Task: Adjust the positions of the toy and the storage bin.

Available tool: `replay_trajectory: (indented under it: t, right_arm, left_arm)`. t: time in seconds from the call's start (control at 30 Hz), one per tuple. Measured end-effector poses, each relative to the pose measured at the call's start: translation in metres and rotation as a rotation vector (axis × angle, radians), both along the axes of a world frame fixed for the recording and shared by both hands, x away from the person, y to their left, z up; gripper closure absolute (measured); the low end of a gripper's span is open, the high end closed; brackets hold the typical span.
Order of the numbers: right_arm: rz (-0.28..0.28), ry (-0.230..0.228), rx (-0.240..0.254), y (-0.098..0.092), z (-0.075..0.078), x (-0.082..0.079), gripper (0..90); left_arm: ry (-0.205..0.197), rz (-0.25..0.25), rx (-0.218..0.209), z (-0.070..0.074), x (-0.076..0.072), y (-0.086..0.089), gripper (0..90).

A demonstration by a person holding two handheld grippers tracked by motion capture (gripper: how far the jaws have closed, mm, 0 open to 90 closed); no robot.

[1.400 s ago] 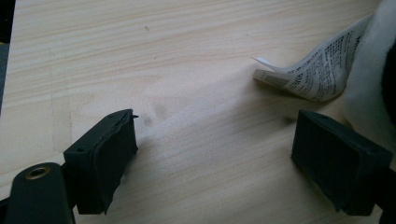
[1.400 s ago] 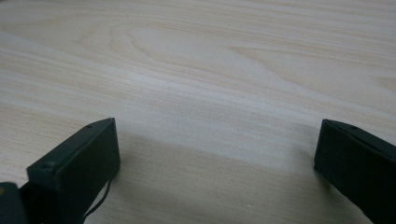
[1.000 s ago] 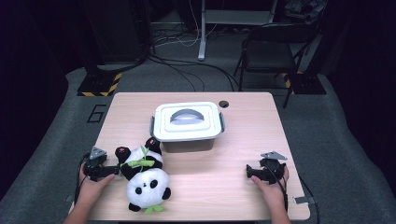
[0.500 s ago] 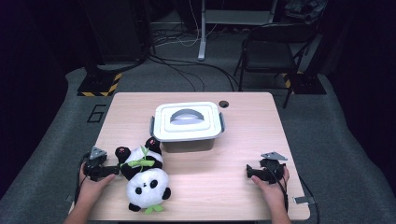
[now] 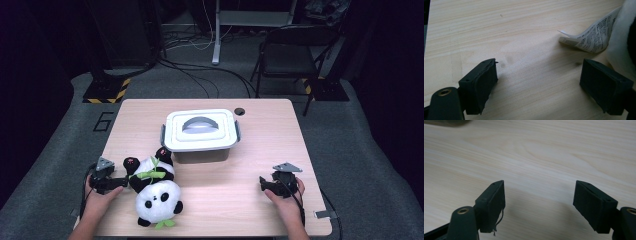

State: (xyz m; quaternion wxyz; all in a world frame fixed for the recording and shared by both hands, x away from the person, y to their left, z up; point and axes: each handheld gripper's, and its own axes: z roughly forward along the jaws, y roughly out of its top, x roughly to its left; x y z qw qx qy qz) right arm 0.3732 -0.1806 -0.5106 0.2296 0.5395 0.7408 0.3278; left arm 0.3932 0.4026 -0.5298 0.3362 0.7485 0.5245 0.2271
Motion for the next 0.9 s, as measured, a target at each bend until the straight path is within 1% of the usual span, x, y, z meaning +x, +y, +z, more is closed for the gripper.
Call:
replay_trajectory:
  t: [0.07, 0.1, 0.13, 0.17, 0.2, 0.27, 0.3, 0.33, 0.37, 0.43, 0.47, 0.5, 0.53, 0.57, 0.6, 0.63, 0.67, 0.7, 0.77, 0.8, 0.83, 0.87, 0.9]
  right_arm:
    - [0.041, -0.031, 0.001, 0.011, 0.008, -0.005, 26.4]
    - [0.076, -0.049, 0.009, 0.022, 0.014, -0.009, 26.4]
    - [0.076, -0.049, 0.009, 0.022, 0.014, -0.009, 26.4]
    - [0.094, -0.051, 0.017, 0.026, 0.016, -0.011, 26.8]
    - [0.131, -0.058, 0.015, 0.033, 0.02, -0.012, 28.0]
    - [0.175, -0.078, -0.001, 0.043, 0.025, -0.014, 31.6]
    - [0.198, -0.088, 0.004, 0.049, 0.029, -0.017, 32.9]
    - [0.233, -0.097, 0.012, 0.056, 0.032, -0.019, 34.6]
    - [0.233, -0.097, 0.012, 0.056, 0.032, -0.019, 34.6]
    - [0.267, -0.087, 0.027, 0.062, 0.034, -0.019, 34.9]
    - [0.299, -0.085, 0.021, 0.068, 0.035, -0.02, 34.9]
    - [0.311, -0.085, 0.016, 0.07, 0.036, -0.021, 34.9]
    - [0.311, -0.085, 0.016, 0.07, 0.036, -0.021, 34.9]
    - [0.346, -0.082, 0.02, 0.076, 0.039, -0.024, 35.0]
    - [0.346, -0.082, 0.02, 0.076, 0.039, -0.024, 36.5]
    - [0.391, -0.075, 0.035, 0.082, 0.042, -0.025, 38.0]
    - [0.391, -0.075, 0.035, 0.082, 0.042, -0.025, 38.0]
    - [0.43, -0.075, 0.048, 0.088, 0.045, -0.025, 39.7]
    - [0.437, -0.073, 0.057, 0.09, 0.046, -0.026, 39.7]
    - [0.461, -0.078, 0.067, 0.097, 0.05, -0.026, 39.6]
    - [0.461, -0.078, 0.067, 0.097, 0.05, -0.026, 39.6]
    - [0.489, -0.083, 0.078, 0.103, 0.051, -0.026, 38.6]
    - [0.501, -0.083, 0.085, 0.107, 0.053, -0.026, 38.3]
  left_arm:
    - [0.005, -0.002, 0.002, 0.0, 0.0, 0.0, 13.9]
    - [0.005, -0.003, 0.002, 0.0, 0.0, 0.0, 13.9]
    - [0.005, -0.003, 0.002, 0.0, 0.0, 0.0, 13.8]
    - [0.005, -0.003, 0.002, 0.0, 0.0, 0.0, 13.8]
    - [0.005, -0.002, 0.002, 0.0, 0.0, 0.0, 13.8]
    - [0.002, -0.001, 0.0, 0.0, 0.0, 0.0, 13.8]
    - [0.001, -0.001, 0.0, 0.0, 0.0, 0.0, 13.9]
    - [0.0, -0.001, -0.001, 0.0, 0.0, 0.0, 13.9]
    - [0.005, -0.003, 0.002, 0.0, 0.0, 0.0, 13.9]
    - [0.001, 0.002, 0.0, 0.0, 0.0, 0.0, 13.8]
    - [-0.008, 0.007, -0.004, -0.001, 0.001, -0.001, 13.8]
    - [-0.008, 0.006, -0.003, -0.001, 0.001, -0.001, 13.8]
    - [-0.008, 0.006, -0.004, -0.001, 0.001, -0.001, 13.8]
    - [0.004, -0.001, 0.001, 0.0, 0.0, 0.0, 13.8]
    - [0.005, -0.001, 0.001, 0.0, 0.0, 0.0, 13.8]
    - [0.005, -0.001, 0.001, 0.0, 0.0, 0.0, 13.8]
    - [0.004, -0.001, 0.001, 0.0, 0.0, 0.0, 13.8]
    - [0.005, -0.001, 0.001, 0.0, 0.0, 0.0, 13.8]
    - [0.005, -0.001, 0.001, 0.0, 0.0, 0.0, 13.8]
    - [0.004, -0.001, 0.001, 0.0, 0.0, 0.0, 13.8]
    - [0.005, -0.001, 0.001, 0.0, 0.0, 0.0, 13.8]
    - [0.005, -0.001, 0.001, 0.0, 0.0, 0.0, 13.8]
    - [0.005, -0.001, 0.001, 0.0, 0.0, 0.0, 13.8]
